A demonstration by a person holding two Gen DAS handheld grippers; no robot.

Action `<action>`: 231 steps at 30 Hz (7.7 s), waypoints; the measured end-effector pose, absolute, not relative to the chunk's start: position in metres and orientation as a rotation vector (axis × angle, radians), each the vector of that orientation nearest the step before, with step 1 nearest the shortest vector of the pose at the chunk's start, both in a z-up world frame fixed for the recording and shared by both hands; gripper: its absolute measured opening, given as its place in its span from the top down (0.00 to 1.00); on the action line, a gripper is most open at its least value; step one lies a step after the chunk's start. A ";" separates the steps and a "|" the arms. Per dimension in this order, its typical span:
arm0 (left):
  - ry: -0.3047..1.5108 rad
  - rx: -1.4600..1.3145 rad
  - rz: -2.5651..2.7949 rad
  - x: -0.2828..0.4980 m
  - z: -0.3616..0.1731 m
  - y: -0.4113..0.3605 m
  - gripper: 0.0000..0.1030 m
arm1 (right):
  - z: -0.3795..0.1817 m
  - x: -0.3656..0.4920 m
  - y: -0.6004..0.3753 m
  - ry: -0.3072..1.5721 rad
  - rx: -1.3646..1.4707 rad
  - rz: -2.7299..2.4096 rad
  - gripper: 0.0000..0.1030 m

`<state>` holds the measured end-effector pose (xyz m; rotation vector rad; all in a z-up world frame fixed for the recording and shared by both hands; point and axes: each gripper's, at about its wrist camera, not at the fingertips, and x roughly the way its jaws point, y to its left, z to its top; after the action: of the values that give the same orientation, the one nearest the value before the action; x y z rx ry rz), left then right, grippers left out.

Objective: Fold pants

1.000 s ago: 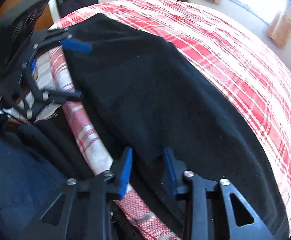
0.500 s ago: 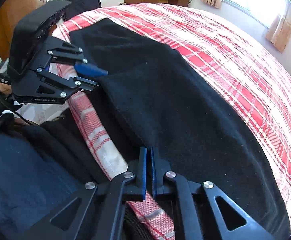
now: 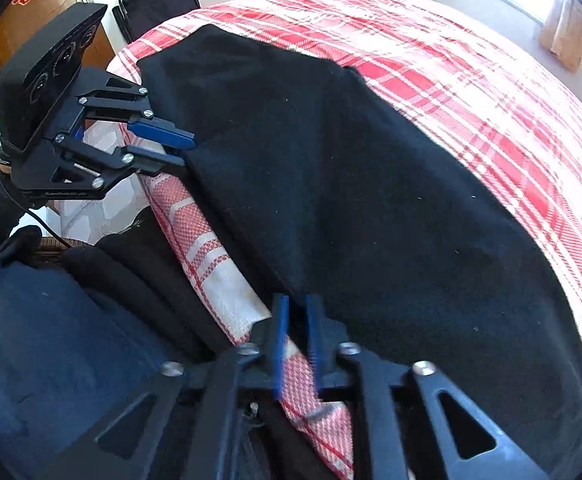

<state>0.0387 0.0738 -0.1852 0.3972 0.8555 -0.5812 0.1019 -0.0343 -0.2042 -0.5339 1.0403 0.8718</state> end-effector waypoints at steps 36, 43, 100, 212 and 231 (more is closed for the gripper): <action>0.903 0.148 -0.333 0.110 -0.190 0.053 0.29 | -0.117 0.127 -0.506 0.841 0.284 -0.105 0.49; 0.900 0.181 -0.320 0.109 -0.192 0.047 0.26 | -0.124 0.138 -0.495 0.824 0.285 -0.069 0.94; 0.781 -0.058 0.074 0.119 -0.174 0.215 0.25 | -0.127 0.087 -0.471 0.780 0.372 0.101 0.85; 0.959 -0.057 -0.556 0.129 -0.170 -0.043 0.98 | -0.123 0.172 -0.254 0.758 0.278 0.407 0.46; 1.014 -0.079 -0.518 0.122 -0.182 -0.024 0.97 | -0.151 0.163 -0.207 0.834 0.139 0.482 0.45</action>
<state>0.1218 -0.0238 -0.1816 -0.0790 1.0144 -0.5175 0.1633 -0.2074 -0.1505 0.1394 0.8335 0.4821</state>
